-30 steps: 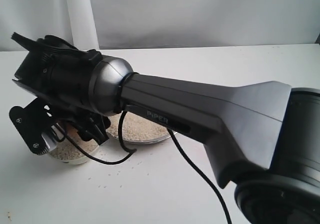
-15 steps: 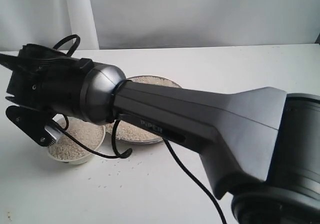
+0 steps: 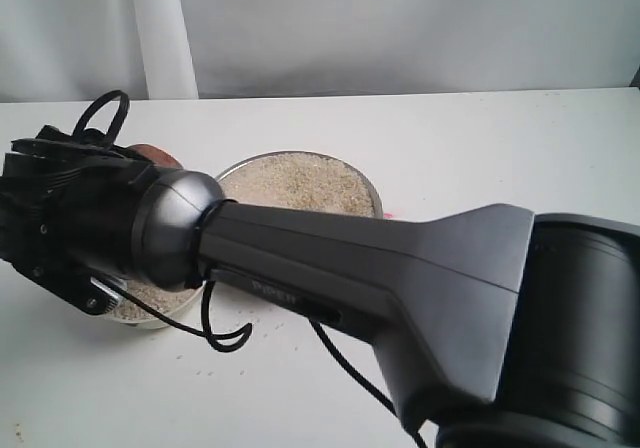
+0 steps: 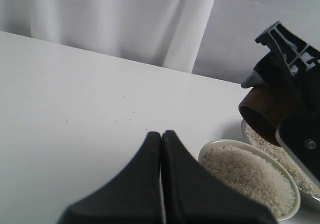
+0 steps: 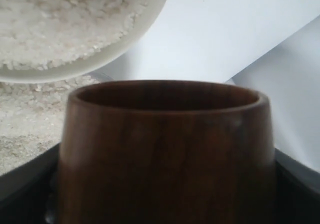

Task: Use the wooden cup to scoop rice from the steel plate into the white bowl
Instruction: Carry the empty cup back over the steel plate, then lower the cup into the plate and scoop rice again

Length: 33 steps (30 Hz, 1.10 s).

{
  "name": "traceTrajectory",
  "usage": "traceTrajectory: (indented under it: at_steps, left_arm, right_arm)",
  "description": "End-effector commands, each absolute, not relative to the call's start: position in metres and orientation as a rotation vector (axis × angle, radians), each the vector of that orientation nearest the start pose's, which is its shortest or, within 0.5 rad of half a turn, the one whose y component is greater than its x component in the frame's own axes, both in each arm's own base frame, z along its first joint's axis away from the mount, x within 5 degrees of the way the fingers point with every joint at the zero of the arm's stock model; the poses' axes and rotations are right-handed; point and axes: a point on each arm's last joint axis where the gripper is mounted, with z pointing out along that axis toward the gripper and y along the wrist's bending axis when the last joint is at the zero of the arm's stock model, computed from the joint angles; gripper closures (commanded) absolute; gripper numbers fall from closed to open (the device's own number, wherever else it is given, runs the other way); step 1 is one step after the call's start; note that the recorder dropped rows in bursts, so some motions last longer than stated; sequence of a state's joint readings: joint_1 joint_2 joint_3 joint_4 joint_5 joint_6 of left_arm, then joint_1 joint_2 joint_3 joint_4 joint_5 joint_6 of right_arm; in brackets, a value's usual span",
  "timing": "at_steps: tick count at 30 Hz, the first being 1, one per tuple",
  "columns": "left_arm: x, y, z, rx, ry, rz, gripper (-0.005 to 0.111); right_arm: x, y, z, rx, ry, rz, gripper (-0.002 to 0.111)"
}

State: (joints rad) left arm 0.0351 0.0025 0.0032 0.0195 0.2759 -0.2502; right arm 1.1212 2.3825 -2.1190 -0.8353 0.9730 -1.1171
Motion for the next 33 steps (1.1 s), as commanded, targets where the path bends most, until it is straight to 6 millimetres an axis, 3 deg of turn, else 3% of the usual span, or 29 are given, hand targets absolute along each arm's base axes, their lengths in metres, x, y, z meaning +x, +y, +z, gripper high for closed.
traceTrajectory:
  at_steps: [1, 6, 13, 19, 27, 33]
  left_arm:
    - [0.055, 0.002, 0.189, -0.237, 1.737, -0.147, 0.107]
    - [0.055, 0.002, 0.189, -0.237, 1.737, -0.147, 0.107]
    - [0.055, 0.002, 0.189, -0.237, 1.737, -0.147, 0.107]
    - [0.055, 0.002, 0.189, -0.237, 1.737, -0.147, 0.107]
    - [0.055, 0.002, 0.189, -0.237, 1.737, -0.147, 0.107]
    - [0.055, 0.002, 0.189, -0.237, 1.737, -0.147, 0.107]
  right_arm:
    - [0.274, 0.445, 0.226, -2.391, 0.763, -1.034, 0.108]
    - [0.291, 0.425, 0.242, -2.264, 1.077, -0.885, 0.108]
    - [0.337, 0.358, 0.271, -2.135, 1.565, -0.509, 0.108]
    - [0.379, 0.298, 0.272, -1.979, 1.904, -0.336, 0.108]
    - [0.408, 0.264, 0.247, -1.932, 2.078, -0.351, 0.108]
    - [0.422, 0.262, 0.199, -2.031, 2.122, -0.441, 0.108]
